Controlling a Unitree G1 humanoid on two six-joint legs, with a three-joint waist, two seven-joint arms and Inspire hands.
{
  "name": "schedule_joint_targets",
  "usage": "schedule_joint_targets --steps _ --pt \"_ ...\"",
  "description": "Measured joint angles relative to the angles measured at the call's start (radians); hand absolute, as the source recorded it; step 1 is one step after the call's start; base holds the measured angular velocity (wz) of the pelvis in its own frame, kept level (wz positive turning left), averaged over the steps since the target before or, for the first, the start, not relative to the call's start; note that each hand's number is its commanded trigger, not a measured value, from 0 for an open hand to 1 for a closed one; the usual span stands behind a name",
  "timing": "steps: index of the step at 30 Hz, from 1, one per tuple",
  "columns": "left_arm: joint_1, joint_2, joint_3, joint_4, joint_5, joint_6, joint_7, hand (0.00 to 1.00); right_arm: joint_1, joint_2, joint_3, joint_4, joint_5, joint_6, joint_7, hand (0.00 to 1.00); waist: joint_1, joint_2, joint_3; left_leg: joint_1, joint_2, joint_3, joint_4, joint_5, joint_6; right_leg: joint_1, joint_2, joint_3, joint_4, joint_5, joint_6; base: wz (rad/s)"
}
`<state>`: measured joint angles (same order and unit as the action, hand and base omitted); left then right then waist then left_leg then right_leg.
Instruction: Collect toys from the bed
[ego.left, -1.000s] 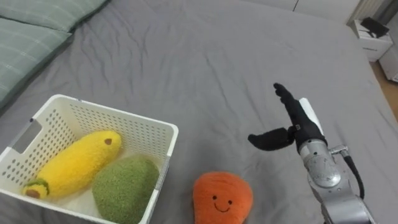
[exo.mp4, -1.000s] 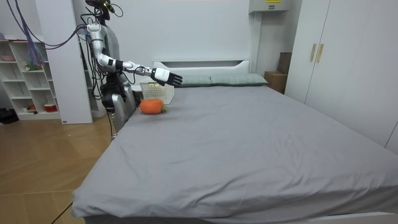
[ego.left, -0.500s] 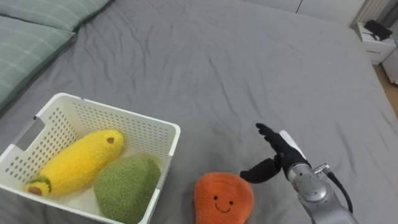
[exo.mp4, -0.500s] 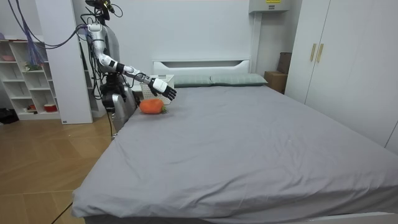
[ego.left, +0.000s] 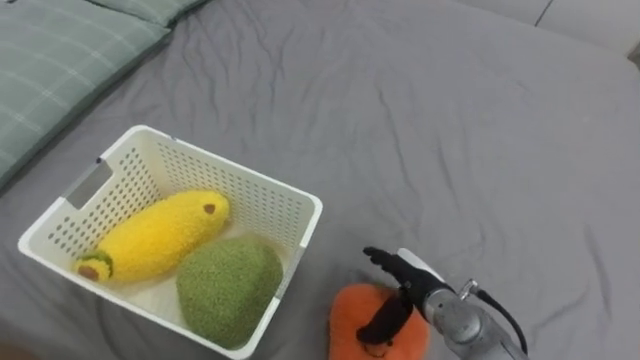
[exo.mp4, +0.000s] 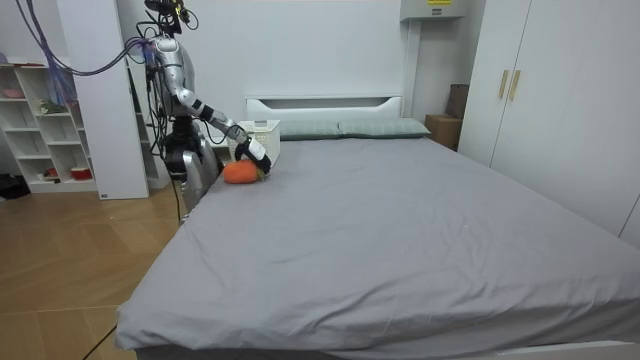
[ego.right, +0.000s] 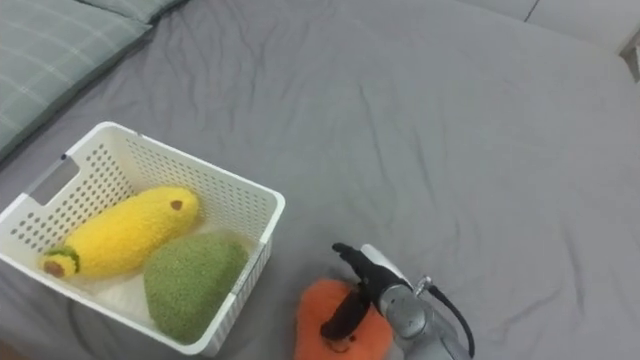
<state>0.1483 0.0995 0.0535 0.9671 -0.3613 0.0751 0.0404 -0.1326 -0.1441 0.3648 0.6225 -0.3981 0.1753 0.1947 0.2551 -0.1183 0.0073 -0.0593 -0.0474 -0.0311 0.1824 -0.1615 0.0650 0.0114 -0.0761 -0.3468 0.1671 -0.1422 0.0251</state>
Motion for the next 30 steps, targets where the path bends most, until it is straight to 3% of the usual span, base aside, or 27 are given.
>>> schedule_joint_targets --steps 4,5,6,7,10,11,12,22,30 --pt "-0.004 0.001 0.0 -0.001 -0.007 0.001 0.0 0.0 -0.025 0.011 0.007 0.038 0.002 0.0 0.016 0.05 0.002 -0.01 0.006 -0.045 -0.002 -0.018 0.019 0.0 -0.001 -0.03 -0.001 -0.013 0.0 0.0 0.0 0.13" --pt "-0.003 0.002 -0.001 -0.001 -0.017 0.004 0.0 0.0 -0.027 0.014 0.008 0.042 0.003 0.0 0.018 0.16 0.002 -0.009 0.0062 -0.046 -0.002 -0.02 0.02 0.0 -0.001 -0.031 -0.001 -0.013 0.0 0.0 0.0 0.12" --pt "-0.004 0.001 -0.003 -0.003 -0.024 0.007 0.0 0.0 -0.028 0.018 0.01 0.045 0.003 0.0 0.02 0.4 0.002 -0.009 0.0068 -0.049 -0.002 -0.023 0.021 0.0 -0.001 -0.031 0.0 -0.014 0.0 0.0 0.0 0.07" --pt "-0.004 0.002 -0.005 -0.004 -0.031 0.007 0.0 0.0 -0.033 0.018 0.018 0.051 0.004 0.0 0.026 0.5 0.002 -0.009 0.0068 -0.051 -0.002 -0.026 0.021 0.0 -0.001 -0.033 0.0 -0.015 -0.001 0.0 0.0 0.06" --pt "-0.004 0.001 -0.003 -0.004 -0.038 0.011 0.0 0.0 -0.041 0.019 0.031 0.057 0.004 0.002 0.047 0.6 0.003 -0.008 0.0075 -0.051 -0.002 -0.028 0.022 0.001 -0.002 -0.033 0.001 -0.016 -0.003 0.0 0.0 0.01" --pt "-0.004 0.001 0.002 -0.004 -0.038 0.011 0.0 0.0 -0.044 0.019 0.032 0.067 0.0 0.001 0.051 0.71 0.005 -0.008 0.0074 -0.051 -0.002 -0.028 0.022 0.001 -0.002 -0.033 0.001 -0.016 -0.004 0.0 0.0 0.0" --pt "-0.004 0.001 0.002 -0.004 -0.038 0.012 -0.001 0.0 -0.046 0.019 0.033 0.072 0.0 0.001 0.054 0.98 0.006 -0.008 0.0075 -0.051 -0.002 -0.028 0.021 0.001 -0.002 -0.033 0.001 -0.017 -0.005 0.0 0.0 0.0" --pt "-0.007 0.001 0.0 -0.005 -0.039 0.012 -0.01 0.0 -0.081 0.023 0.065 0.248 0.003 -0.001 0.082 1.0 0.046 -0.017 0.0116 -0.049 -0.006 -0.039 0.022 0.0 -0.002 -0.017 -0.002 -0.052 -0.016 0.001 0.0 0.03" --pt "-0.008 0.001 0.004 -0.001 -0.041 0.007 -0.01 0.0 -0.08 0.025 0.065 0.261 0.0 0.0 0.092 1.0 0.051 -0.017 0.0159 -0.051 -0.008 -0.041 0.023 0.0 -0.002 -0.015 -0.004 -0.053 -0.016 0.0 0.0 0.0"
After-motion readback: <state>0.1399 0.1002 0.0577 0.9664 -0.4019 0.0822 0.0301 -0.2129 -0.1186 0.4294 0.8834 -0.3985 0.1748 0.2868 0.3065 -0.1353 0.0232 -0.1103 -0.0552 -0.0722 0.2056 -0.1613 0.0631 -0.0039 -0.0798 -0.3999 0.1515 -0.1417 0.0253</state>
